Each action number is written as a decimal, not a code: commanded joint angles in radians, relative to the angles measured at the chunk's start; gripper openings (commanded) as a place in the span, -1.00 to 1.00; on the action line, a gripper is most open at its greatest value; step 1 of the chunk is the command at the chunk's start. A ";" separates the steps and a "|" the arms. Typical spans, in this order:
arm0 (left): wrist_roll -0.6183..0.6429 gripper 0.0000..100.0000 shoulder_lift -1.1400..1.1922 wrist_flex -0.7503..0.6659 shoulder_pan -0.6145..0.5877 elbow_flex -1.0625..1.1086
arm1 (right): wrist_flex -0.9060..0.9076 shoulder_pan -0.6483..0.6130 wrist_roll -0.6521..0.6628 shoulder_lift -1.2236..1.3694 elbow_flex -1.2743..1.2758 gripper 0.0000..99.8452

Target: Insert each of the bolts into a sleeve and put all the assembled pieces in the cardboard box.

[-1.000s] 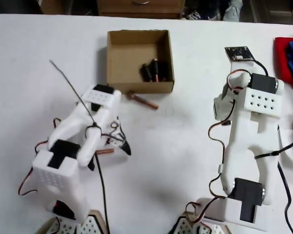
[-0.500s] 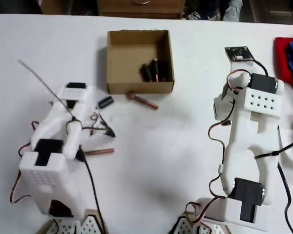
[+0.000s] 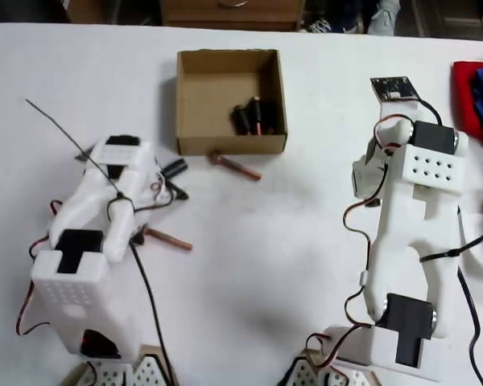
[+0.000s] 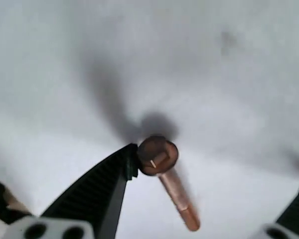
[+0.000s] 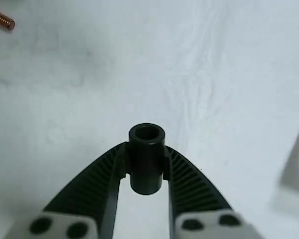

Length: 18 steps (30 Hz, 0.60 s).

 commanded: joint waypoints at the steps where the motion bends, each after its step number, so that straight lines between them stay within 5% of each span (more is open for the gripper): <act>1: 0.008 -0.03 -0.041 -0.028 0.012 -0.015 | -0.010 -0.012 -0.002 -0.056 -0.008 -0.95; 10: -0.147 -0.03 -0.041 0.186 0.169 -0.013 | -0.010 -0.012 -0.002 -0.056 -0.009 -0.95; 18: -0.147 -0.04 -0.040 0.061 0.011 -0.012 | -0.012 -0.010 -0.002 -0.056 -0.009 -0.95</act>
